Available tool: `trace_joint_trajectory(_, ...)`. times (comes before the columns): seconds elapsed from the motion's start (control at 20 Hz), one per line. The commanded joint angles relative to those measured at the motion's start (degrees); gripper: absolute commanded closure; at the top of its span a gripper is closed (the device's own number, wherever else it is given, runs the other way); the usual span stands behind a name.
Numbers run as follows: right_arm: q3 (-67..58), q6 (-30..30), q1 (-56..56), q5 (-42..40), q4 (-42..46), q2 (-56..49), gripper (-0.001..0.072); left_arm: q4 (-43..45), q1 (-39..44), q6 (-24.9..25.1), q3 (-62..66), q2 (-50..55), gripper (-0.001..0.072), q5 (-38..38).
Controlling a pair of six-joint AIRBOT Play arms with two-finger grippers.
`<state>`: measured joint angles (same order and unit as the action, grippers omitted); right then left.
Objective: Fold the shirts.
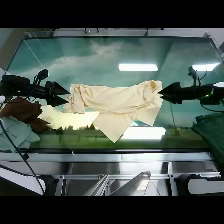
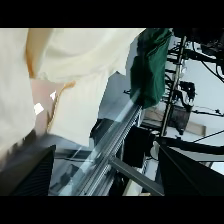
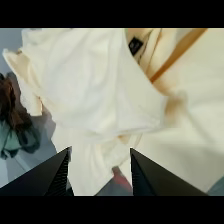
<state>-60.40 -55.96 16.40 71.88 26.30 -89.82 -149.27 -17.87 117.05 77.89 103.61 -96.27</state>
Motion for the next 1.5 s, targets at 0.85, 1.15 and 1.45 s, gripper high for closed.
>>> trace_joint_trajectory(0.85, 19.21, 0.83, -27.65, -19.61, -12.92, -1.88, 0.0376, 6.56, -5.75, 0.59, -33.75, -17.55, -0.0013, 20.35)
trace_joint_trajectory(1.15, 19.12, 5.46, -29.7, -20.72, -21.59, -3.02, 0.0674, -2.08, 3.82, 0.59, -34.05, -17.55, -0.0013, 33.9)
trace_joint_trajectory(1.45, 19.12, 6.47, -30.91, -19.91, -21.46, -2.99, 0.0693, -3.76, 16.79, -1.33, -28.87, -16.46, 0.0, 50.8)
